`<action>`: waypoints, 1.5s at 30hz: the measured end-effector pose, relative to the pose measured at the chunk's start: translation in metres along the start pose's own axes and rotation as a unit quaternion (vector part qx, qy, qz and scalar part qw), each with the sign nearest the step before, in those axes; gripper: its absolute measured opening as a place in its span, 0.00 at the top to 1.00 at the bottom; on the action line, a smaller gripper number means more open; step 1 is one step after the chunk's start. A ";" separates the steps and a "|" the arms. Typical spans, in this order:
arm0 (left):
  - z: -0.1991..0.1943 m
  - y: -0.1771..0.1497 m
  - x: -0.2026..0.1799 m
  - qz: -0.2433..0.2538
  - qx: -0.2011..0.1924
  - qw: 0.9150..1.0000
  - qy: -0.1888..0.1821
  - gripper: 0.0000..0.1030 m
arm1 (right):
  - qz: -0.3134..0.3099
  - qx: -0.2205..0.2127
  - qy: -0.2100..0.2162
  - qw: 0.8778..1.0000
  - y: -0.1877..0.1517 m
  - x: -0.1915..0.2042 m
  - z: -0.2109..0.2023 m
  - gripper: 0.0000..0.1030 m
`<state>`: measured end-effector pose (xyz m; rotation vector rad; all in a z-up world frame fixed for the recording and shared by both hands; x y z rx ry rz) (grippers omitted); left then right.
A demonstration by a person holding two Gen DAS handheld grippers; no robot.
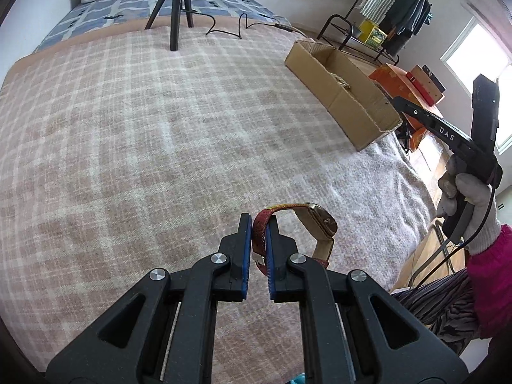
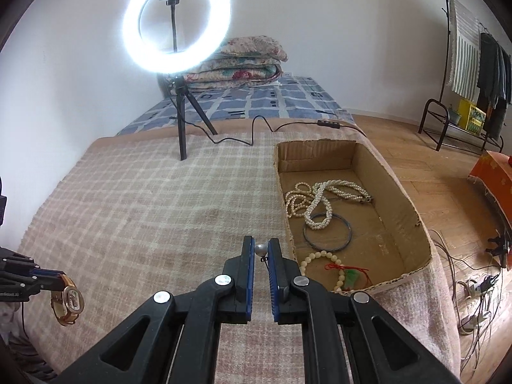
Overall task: Organize jewelry
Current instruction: 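Carry the watch in the left tool and the pearl in the right tool over the box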
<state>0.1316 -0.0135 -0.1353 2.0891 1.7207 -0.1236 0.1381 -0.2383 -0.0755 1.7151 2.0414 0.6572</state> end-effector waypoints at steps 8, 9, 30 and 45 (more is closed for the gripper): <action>-0.006 0.033 -0.039 0.022 -0.020 0.999 -0.025 0.94 | 0.003 -0.017 -0.010 1.000 0.010 -0.028 -0.024 0.94; -0.005 0.038 -0.043 0.023 -0.022 0.999 -0.027 0.94 | 0.003 -0.019 -0.012 1.000 0.011 -0.032 -0.026 0.94; 0.027 0.149 -0.136 0.066 -0.055 0.995 -0.049 0.94 | 0.027 -0.013 -0.021 0.999 0.029 -0.102 -0.008 0.94; 0.078 0.190 -0.175 0.072 -0.037 0.995 -0.050 0.94 | 0.046 0.019 -0.017 0.999 0.029 -0.137 0.028 0.94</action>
Point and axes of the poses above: each gripper's, at about its wrist camera, not at the fingertips, and z roughly the way its jaws point, x to its left, y to its top, the point moved 4 cm from there along z, roughly the way its jaws point, and after that the axes turned 13 degrees about x, right-handed, at the moved point
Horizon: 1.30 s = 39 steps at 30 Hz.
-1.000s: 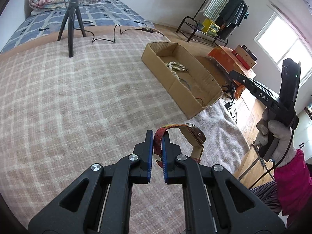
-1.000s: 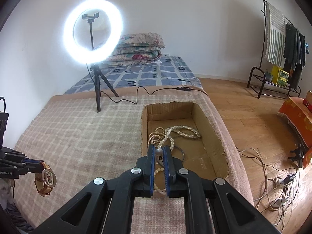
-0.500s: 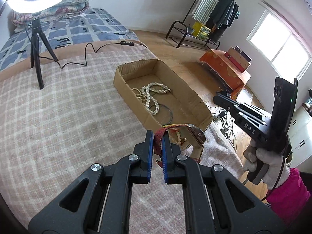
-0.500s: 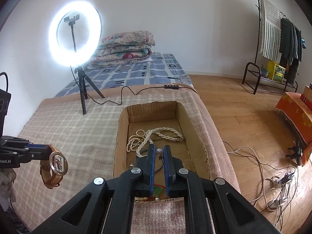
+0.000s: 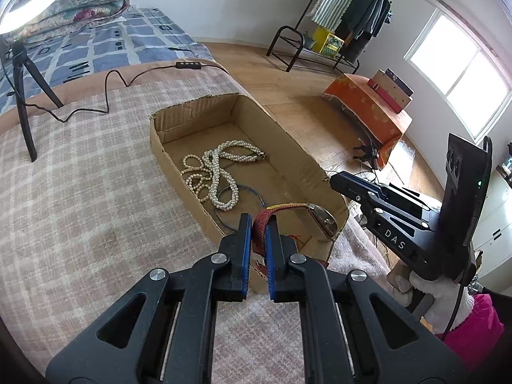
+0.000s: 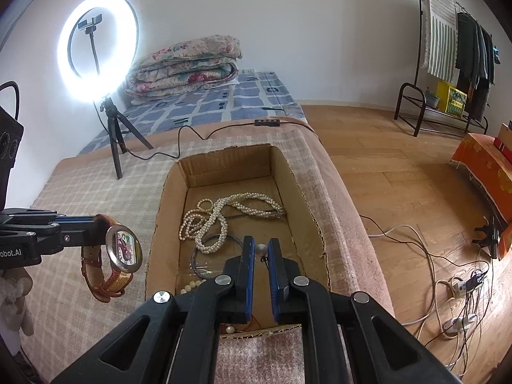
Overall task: Organize jewelry
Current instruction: 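Carry the watch in the left tool and the pearl in the right tool over the box, then open the left tool over the box while the right tool releases the pearl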
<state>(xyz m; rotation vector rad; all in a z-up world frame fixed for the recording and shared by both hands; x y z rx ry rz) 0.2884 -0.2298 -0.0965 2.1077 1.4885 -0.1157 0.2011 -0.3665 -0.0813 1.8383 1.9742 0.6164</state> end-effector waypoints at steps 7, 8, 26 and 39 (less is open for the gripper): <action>0.025 -0.003 -0.005 -0.002 0.017 1.000 -0.002 0.94 | -0.008 0.009 0.002 1.000 0.009 -0.001 0.018 0.94; 0.028 -0.003 -0.006 -0.002 0.019 1.000 -0.002 0.94 | -0.008 0.010 0.002 1.000 0.011 -0.001 0.021 0.94; 0.039 -0.004 -0.020 0.027 0.004 0.999 0.034 0.92 | 0.002 0.017 0.021 1.000 0.022 -0.003 0.040 0.80; 0.027 -0.002 -0.019 0.037 -0.017 0.998 0.047 0.41 | 0.002 -0.025 -0.011 1.000 0.032 0.004 0.022 0.10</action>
Point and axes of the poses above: each gripper's, at about its wrist camera, not at the fingertips, and z roughly the way its jaws point, x to its left, y to its top, the point moved 4 cm from there along z, roughly the way its jaws point, and after that the axes turned 13 degrees about x, right-handed, at the moved point
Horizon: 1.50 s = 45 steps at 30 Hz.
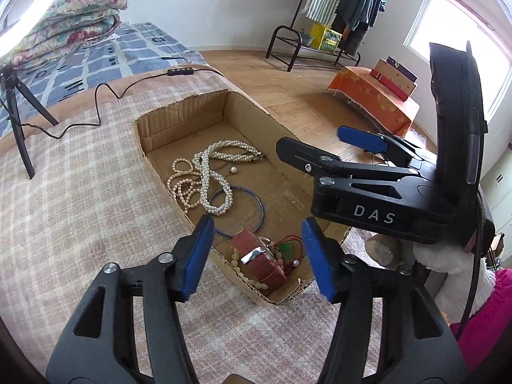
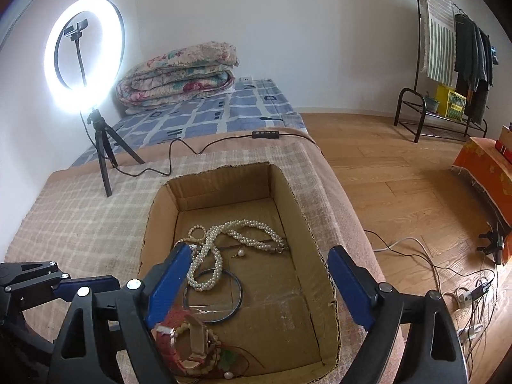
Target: Organize jewelry
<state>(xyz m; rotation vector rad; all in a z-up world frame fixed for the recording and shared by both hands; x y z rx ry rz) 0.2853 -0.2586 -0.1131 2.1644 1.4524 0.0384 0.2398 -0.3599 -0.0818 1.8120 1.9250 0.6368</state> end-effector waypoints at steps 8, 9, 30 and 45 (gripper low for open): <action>-0.004 0.000 0.000 0.002 -0.005 1.000 0.008 0.34 | 0.001 -0.011 -0.011 1.000 0.003 0.002 -0.005 0.00; -0.005 0.000 0.000 0.002 -0.006 1.000 0.009 0.34 | 0.001 -0.011 -0.011 1.000 0.003 0.002 -0.005 0.00; -0.058 -0.015 -0.008 0.018 -0.044 0.998 0.028 0.34 | 0.018 -0.048 -0.018 0.999 0.004 0.010 -0.056 0.00; -0.134 -0.048 -0.001 0.030 -0.095 0.994 0.041 0.34 | 0.019 -0.061 -0.024 0.998 -0.007 0.042 -0.106 0.00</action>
Point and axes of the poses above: each gripper's, at about its wrist camera, not at the fingertips, and z roughly the way its jaws point, x to its left, y to its top, the point moved 4 cm from there along z, roughly the way its jaws point, and after that the axes turned 13 degrees about x, right-handed, at the moved point
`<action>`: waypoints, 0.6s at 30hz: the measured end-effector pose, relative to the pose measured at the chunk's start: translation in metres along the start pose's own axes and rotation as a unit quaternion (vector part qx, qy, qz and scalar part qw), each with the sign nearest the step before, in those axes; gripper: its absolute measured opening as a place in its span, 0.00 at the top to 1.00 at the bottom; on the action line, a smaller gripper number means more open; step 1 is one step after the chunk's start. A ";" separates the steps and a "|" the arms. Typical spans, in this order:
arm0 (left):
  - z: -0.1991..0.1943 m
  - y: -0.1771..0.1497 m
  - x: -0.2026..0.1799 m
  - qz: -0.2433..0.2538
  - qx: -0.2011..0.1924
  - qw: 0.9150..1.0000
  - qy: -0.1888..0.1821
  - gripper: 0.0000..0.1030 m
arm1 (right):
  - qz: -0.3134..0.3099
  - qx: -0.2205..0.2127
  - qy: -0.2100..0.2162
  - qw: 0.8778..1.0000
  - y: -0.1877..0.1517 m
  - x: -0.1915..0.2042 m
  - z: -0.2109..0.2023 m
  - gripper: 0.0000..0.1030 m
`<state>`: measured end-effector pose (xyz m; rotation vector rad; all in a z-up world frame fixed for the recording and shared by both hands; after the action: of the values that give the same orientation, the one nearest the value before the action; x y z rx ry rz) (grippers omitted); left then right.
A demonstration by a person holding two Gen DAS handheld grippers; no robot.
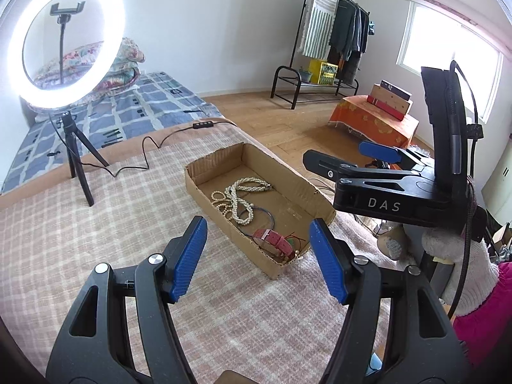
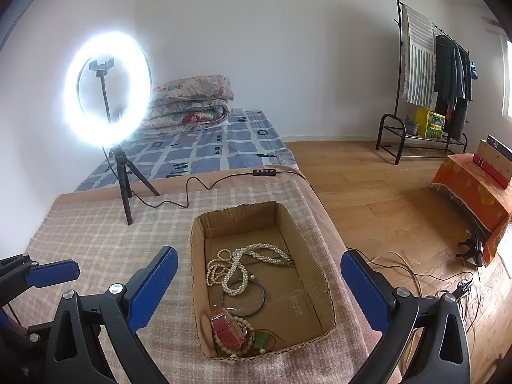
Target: Organize jewelry
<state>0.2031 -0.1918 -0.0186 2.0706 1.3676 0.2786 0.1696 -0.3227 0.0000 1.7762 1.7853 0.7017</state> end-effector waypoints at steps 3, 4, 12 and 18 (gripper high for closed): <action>-0.015 -0.005 0.002 0.002 -0.008 1.000 -0.001 0.34 | 0.001 -0.003 0.004 1.000 -0.003 0.006 -0.010 0.00; -0.019 -0.007 0.003 0.003 -0.012 1.000 0.001 0.34 | 0.002 -0.004 0.005 1.000 -0.004 0.008 -0.014 0.00; -0.045 -0.022 0.006 0.005 -0.031 0.999 0.006 0.33 | 0.006 -0.014 0.013 1.000 -0.015 0.019 -0.037 0.00; -0.057 -0.030 0.009 0.006 -0.043 0.999 0.013 0.25 | 0.005 -0.024 0.005 1.000 -0.021 0.025 -0.051 0.00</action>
<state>0.1562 -0.1538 0.0062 2.0106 1.3360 0.3641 0.1195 -0.2982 0.0223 1.7547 1.7526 0.7535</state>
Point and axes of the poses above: each gripper's, at about its wrist camera, not at the fingertips, and z roughly the way its jaws point, x to its left, y to its top, the point moved 4 cm from there along z, roughly the way its jaws point, and after that the axes turned 13 degrees about x, right-handed, at the moved point
